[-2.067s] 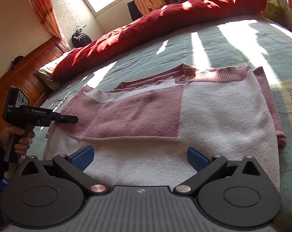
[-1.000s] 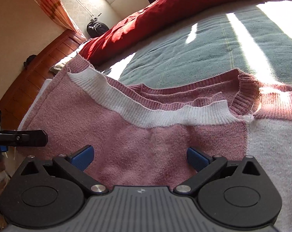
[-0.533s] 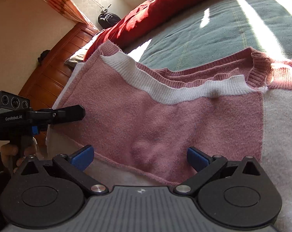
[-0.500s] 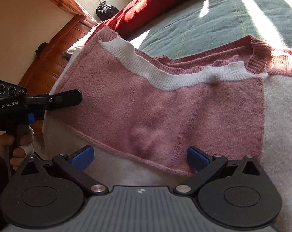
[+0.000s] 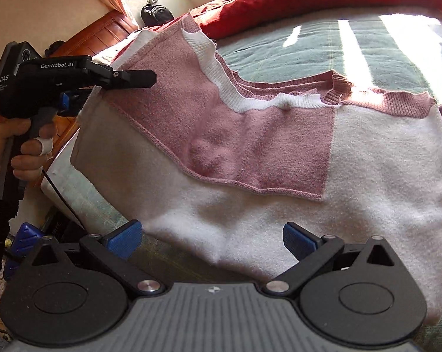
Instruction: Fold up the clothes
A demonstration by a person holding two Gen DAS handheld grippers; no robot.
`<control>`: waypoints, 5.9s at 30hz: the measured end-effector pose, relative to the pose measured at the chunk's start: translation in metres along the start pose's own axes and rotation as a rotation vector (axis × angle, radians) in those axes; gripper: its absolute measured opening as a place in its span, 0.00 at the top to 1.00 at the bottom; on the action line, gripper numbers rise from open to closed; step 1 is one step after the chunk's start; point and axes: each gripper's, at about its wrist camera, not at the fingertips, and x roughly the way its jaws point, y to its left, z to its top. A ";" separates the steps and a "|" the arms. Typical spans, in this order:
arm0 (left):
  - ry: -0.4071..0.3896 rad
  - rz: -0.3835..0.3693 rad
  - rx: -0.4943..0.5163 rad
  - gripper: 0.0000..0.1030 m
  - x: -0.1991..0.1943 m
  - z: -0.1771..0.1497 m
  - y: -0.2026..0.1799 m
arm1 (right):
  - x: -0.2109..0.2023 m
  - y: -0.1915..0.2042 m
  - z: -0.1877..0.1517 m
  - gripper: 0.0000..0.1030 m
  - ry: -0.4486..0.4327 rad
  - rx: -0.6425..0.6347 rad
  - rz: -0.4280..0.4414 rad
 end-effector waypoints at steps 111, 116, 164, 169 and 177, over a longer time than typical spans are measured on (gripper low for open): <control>0.063 -0.006 0.453 0.37 0.172 -0.045 -0.075 | -0.060 -0.084 -0.070 0.00 -0.250 -0.095 -0.194; 0.022 0.003 0.484 0.36 0.159 -0.034 -0.088 | -0.074 -0.071 -0.062 0.00 -0.281 -0.119 -0.198; 0.122 0.012 0.304 0.24 0.108 -0.084 -0.082 | -0.058 -0.077 -0.015 0.00 -0.067 -0.065 -0.171; 0.046 0.049 0.318 0.24 0.072 -0.101 -0.090 | -0.081 -0.067 -0.047 0.00 -0.138 -0.007 -0.205; 0.041 0.026 0.300 0.20 0.063 -0.134 -0.096 | -0.090 -0.046 -0.055 0.00 -0.194 0.025 -0.216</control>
